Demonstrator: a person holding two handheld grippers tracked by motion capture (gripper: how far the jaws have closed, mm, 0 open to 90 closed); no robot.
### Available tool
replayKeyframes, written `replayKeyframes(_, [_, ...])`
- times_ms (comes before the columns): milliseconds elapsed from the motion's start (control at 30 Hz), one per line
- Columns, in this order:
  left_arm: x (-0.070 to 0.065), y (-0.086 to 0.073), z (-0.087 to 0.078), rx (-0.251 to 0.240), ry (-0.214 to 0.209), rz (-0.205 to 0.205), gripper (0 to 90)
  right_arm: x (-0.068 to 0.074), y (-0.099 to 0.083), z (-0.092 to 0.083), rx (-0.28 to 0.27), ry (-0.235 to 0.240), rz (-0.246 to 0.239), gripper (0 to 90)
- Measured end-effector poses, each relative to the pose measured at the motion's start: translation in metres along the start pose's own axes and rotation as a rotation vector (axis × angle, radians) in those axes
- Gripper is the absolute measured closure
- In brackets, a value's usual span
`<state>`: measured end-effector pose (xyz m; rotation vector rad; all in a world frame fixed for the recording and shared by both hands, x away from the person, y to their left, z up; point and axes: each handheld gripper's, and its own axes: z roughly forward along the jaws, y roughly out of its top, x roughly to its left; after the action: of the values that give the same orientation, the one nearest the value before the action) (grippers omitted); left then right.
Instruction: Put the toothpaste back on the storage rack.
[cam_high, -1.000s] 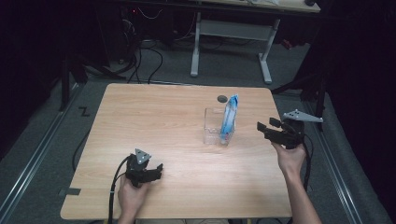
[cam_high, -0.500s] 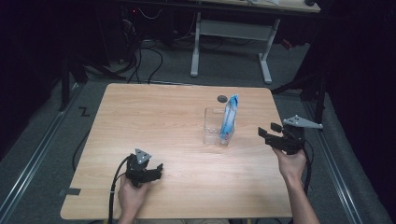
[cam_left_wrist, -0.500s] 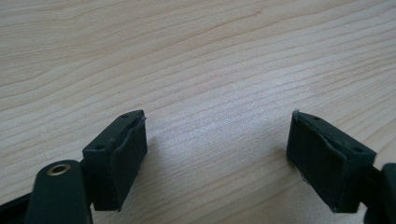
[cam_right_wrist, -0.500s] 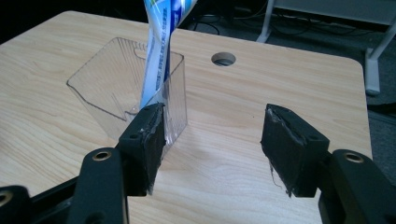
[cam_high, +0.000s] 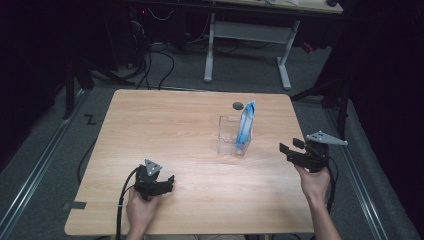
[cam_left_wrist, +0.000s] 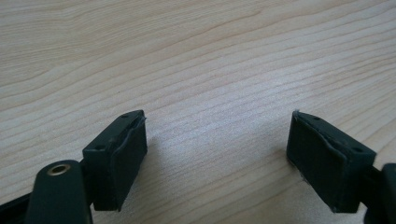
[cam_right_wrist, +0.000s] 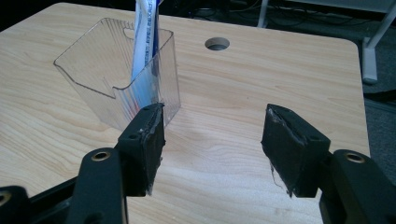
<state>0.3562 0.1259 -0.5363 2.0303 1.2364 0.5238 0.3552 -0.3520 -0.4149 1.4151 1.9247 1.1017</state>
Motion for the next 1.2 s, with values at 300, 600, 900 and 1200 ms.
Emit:
replayKeyframes(300, [0.000, 0.000, 0.000, 0.000, 0.000, 0.000, 20.5, -0.005, -0.012, -0.002, 0.004, -0.004, 0.019, 38.7])
replayKeyframes(600, [0.000, 0.000, 0.000, 0.000, -0.001, 0.000, 20.5, -0.005, -0.025, 0.000, 0.025, 0.007, 0.028, 38.8])
replayKeyframes(900, [0.000, 0.000, 0.000, 0.000, -0.001, 0.001, 20.5, -0.003, -0.037, 0.005, 0.044, 0.018, 0.043, 38.8])
replayKeyframes(1200, [0.000, 0.000, 0.000, 0.000, -0.001, 0.001, 20.5, 0.002, -0.041, 0.015, 0.042, 0.031, 0.052, 39.2])
